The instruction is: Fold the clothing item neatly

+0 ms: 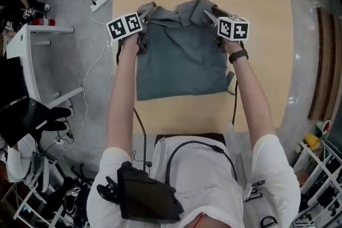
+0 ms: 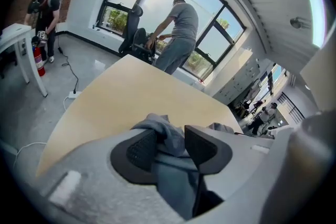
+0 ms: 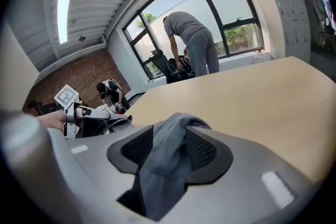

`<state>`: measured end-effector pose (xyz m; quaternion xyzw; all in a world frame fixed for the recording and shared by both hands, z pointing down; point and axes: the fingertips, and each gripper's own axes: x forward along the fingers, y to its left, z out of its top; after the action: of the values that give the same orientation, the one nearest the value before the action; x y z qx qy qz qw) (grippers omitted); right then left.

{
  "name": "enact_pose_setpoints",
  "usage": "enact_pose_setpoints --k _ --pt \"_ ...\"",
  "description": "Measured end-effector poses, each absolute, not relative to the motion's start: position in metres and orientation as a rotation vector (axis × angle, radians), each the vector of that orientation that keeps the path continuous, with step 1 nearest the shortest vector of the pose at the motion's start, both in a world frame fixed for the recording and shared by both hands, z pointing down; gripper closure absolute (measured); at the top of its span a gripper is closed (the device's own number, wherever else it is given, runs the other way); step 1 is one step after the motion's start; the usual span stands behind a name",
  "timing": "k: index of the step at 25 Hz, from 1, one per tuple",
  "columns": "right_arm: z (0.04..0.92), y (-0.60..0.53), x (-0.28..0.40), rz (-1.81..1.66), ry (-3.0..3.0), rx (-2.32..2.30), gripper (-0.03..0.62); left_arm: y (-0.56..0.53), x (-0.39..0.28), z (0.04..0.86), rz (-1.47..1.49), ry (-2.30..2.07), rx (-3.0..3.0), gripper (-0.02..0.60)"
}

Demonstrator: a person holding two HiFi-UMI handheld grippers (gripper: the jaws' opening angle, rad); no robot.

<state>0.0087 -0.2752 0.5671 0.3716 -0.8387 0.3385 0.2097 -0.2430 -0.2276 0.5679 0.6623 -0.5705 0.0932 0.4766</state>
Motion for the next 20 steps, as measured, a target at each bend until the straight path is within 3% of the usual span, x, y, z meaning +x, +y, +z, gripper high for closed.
enact_pose_setpoints --k 2,4,5,12,20 --pt "0.571 -0.271 0.015 0.934 -2.319 1.068 0.374 -0.209 -0.265 0.577 0.203 -1.423 1.576 0.407" --pt "0.570 -0.264 0.027 0.954 -2.302 1.124 0.280 -0.188 -0.284 0.580 0.187 -1.446 1.550 0.402" --pt "0.569 -0.258 0.034 0.959 -2.297 1.146 0.273 -0.176 -0.291 0.581 0.185 -1.455 1.544 0.400" --pt "0.562 -0.148 0.065 0.745 -2.265 1.067 0.299 -0.061 -0.278 0.586 0.285 -1.407 1.591 0.400" --pt "0.590 0.000 0.122 0.958 -2.105 1.241 0.309 0.121 -0.233 0.630 0.508 -1.306 1.490 0.400"
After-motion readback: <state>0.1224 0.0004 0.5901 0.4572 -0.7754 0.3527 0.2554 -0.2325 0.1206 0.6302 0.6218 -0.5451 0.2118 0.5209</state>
